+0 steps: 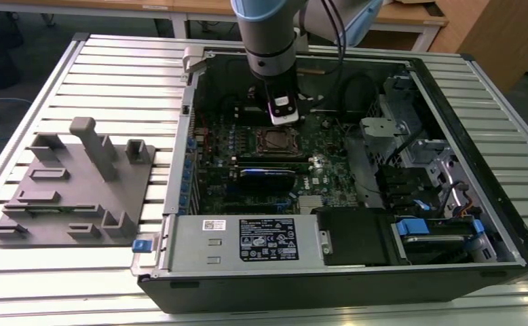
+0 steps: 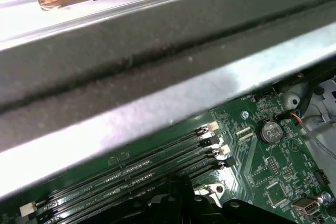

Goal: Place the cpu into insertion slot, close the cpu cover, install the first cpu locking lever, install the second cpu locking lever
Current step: 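Install the first cpu locking lever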

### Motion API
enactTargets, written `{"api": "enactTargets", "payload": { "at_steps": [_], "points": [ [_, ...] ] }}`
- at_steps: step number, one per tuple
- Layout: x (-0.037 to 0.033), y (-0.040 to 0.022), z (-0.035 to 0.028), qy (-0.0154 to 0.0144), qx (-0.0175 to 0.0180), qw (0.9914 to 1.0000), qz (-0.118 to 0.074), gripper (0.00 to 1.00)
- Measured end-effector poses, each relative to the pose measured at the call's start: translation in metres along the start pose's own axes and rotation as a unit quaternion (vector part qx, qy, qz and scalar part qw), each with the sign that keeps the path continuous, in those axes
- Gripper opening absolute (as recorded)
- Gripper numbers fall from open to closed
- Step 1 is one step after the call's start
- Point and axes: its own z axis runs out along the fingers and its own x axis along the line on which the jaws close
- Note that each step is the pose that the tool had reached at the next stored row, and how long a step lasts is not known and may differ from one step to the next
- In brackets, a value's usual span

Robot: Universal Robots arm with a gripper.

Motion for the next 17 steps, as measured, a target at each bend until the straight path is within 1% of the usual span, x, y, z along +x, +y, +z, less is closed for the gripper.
{"api": "enactTargets", "payload": {
  "at_steps": [3, 6, 12, 17],
  "points": [
    [0.0008, 0.0016, 0.0003, -0.0002, 0.0003, 1.0, 0.001, 0.11],
    [0.0013, 0.0028, 0.0006, -0.0012, 0.0018, 1.0, 0.002, 0.11],
    [0.0022, 0.0045, 0.0011, -0.0045, 0.0063, 0.99996, 0.004, 0.11],
    [0.0046, 0.0046, 0.0013, -0.0083, 0.0101, 0.99991, 0.003, 0.11]
  ]
}}
